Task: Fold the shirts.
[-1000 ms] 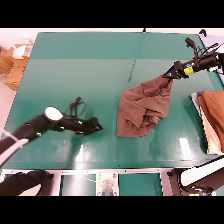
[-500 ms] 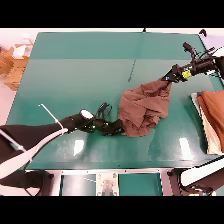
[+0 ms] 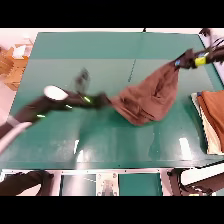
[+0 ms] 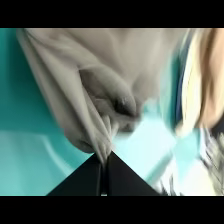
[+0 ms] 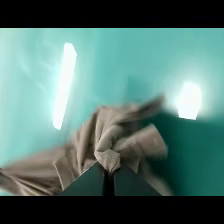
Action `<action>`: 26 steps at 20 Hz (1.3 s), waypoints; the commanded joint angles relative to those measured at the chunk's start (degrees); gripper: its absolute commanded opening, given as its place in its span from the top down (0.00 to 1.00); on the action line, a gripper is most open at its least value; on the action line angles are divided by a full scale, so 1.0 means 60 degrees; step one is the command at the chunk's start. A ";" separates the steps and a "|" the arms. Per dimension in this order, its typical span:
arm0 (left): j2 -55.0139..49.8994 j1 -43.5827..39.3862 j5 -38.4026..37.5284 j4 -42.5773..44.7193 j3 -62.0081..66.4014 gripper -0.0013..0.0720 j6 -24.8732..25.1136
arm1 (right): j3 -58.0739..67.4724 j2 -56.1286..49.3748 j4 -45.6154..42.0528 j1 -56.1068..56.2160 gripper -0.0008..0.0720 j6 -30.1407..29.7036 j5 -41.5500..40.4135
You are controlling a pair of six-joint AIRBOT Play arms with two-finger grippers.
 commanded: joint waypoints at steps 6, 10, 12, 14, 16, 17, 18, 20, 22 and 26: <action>0.4889 0.3082 -0.0787 0.7901 0.5129 0.95 -0.1708 | 0.1727 0.3359 0.2565 -0.0444 0.96 -0.0718 -0.1927; 0.5089 0.3082 -0.1275 0.9719 0.6040 0.95 -0.1730 | 0.1716 0.4929 0.1472 -0.0484 0.96 -0.1184 -0.2269; 0.5042 0.3082 -0.1290 0.9530 0.6036 0.95 -0.1727 | 0.1716 0.5253 0.1337 -0.0484 0.96 -0.1184 -0.2368; 0.5016 0.3082 -0.1082 0.9100 0.6040 0.95 -0.1643 | 0.1716 0.5417 0.1341 -0.0481 0.96 -0.1188 -0.2331; 0.5089 0.3082 -0.0834 0.8867 0.6171 0.95 -0.1643 | 0.1719 0.5617 0.1337 -0.0484 0.96 -0.1260 -0.2346; 0.5089 0.3082 -0.0965 0.8615 0.6426 0.95 -0.1559 | 0.1719 0.5759 0.1337 -0.0484 0.96 -0.1308 -0.2492; 0.5089 0.3082 -0.1078 0.8051 0.6648 0.95 -0.1213 | 0.1719 0.5905 0.1337 -0.0484 0.96 -0.1330 -0.2728; 0.5089 0.3082 -0.1290 0.6357 0.7053 0.95 -0.0393 | 0.1719 0.6149 0.1341 -0.0484 0.97 -0.1326 -0.3366; 0.5085 0.3082 -0.1475 0.4783 0.7413 0.95 0.0291 | 0.1719 0.6240 0.1337 -0.0484 0.96 -0.1319 -0.3799; 0.4809 0.3082 -0.1818 0.4317 0.7825 0.95 0.0084 | 0.1716 0.5821 0.1224 -0.0484 0.96 -0.0659 -0.4229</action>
